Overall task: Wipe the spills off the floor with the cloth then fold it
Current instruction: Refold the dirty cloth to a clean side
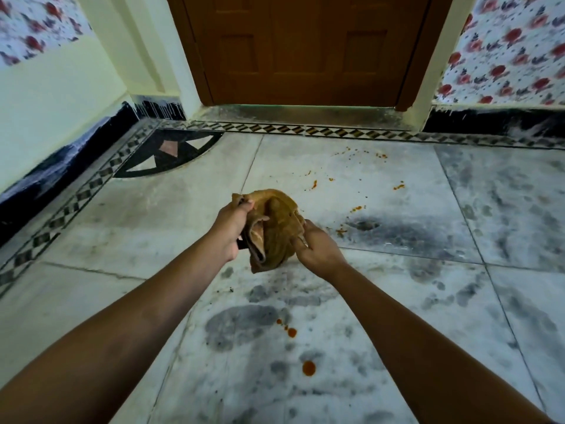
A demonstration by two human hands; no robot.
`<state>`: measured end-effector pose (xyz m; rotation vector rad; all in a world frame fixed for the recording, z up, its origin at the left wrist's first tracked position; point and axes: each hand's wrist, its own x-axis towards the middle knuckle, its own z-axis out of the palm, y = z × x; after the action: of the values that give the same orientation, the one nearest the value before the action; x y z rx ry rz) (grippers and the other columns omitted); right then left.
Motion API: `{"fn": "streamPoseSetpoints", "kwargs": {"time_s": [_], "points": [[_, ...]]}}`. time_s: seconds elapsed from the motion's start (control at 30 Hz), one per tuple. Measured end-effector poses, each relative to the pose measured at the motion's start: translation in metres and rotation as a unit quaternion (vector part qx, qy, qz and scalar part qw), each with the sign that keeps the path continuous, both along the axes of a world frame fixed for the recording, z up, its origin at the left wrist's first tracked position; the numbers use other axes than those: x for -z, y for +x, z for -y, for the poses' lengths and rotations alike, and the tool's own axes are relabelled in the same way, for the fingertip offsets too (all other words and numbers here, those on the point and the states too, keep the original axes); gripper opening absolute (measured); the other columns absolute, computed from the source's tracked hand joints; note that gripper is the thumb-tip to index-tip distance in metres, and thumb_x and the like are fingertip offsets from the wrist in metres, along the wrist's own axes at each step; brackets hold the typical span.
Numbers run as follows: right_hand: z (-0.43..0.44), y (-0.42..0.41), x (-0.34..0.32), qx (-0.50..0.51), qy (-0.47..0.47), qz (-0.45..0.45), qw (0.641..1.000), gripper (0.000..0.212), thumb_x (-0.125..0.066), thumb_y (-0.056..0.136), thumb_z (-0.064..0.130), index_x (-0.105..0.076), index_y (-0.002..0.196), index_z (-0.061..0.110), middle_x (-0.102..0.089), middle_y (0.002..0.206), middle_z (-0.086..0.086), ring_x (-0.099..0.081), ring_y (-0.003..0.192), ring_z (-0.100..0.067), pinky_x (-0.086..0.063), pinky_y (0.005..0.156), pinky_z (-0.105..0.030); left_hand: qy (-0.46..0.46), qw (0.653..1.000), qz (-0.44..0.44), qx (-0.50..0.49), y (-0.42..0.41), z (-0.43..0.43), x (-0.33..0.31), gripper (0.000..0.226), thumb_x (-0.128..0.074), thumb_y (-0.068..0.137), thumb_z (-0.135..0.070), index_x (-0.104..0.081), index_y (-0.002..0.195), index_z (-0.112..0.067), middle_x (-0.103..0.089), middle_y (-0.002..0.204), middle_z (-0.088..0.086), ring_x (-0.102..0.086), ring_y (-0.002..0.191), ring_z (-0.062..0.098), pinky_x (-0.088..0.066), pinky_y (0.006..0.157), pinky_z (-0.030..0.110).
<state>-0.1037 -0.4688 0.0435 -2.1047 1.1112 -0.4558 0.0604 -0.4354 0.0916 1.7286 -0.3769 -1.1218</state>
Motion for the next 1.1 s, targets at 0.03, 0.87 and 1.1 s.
{"fn": "streamPoseSetpoints", "kwargs": {"time_s": [0.03, 0.87, 1.1], "points": [[-0.006, 0.009, -0.007, 0.006, 0.038, 0.046, 0.998, 0.042, -0.044, 0.095, 0.037, -0.046, 0.132, 0.017, -0.061, 0.120, -0.011, -0.059, 0.106, -0.028, -0.045, 0.079, -0.031, 0.002, 1.000, -0.015, 0.001, 0.001, -0.003, 0.003, 0.022, -0.053, 0.093, -0.032, -0.059, 0.108, -0.016, -0.068, 0.102, 0.013, -0.064, 0.094, 0.030, -0.052, 0.082, 0.043], [-0.030, 0.026, -0.041, 0.168, 0.371, 0.336, 0.849, 0.017, -0.063, 0.088, 0.021, -0.067, 0.093, 0.005, -0.069, 0.089, -0.012, -0.067, 0.080, -0.022, -0.057, 0.078, -0.033, -0.047, 0.969, -0.083, 0.228, 0.008, -0.050, 0.005, 0.064, -0.079, 0.071, -0.026, -0.046, 0.125, -0.017, -0.062, 0.119, 0.007, -0.061, 0.107, 0.024, -0.053, 0.085, 0.041], [-0.019, 0.013, -0.046, 0.267, 0.394, 0.343, 0.810, 0.015, -0.054, 0.092, 0.021, -0.055, 0.103, 0.012, -0.062, 0.091, -0.006, -0.061, 0.084, -0.023, -0.052, 0.068, -0.035, -0.024, 0.993, 0.025, 0.113, 0.046, -0.051, -0.001, 0.062, -0.065, 0.076, 0.003, -0.046, 0.132, -0.016, -0.057, 0.115, 0.012, -0.057, 0.102, 0.027, -0.051, 0.077, 0.034]]}}
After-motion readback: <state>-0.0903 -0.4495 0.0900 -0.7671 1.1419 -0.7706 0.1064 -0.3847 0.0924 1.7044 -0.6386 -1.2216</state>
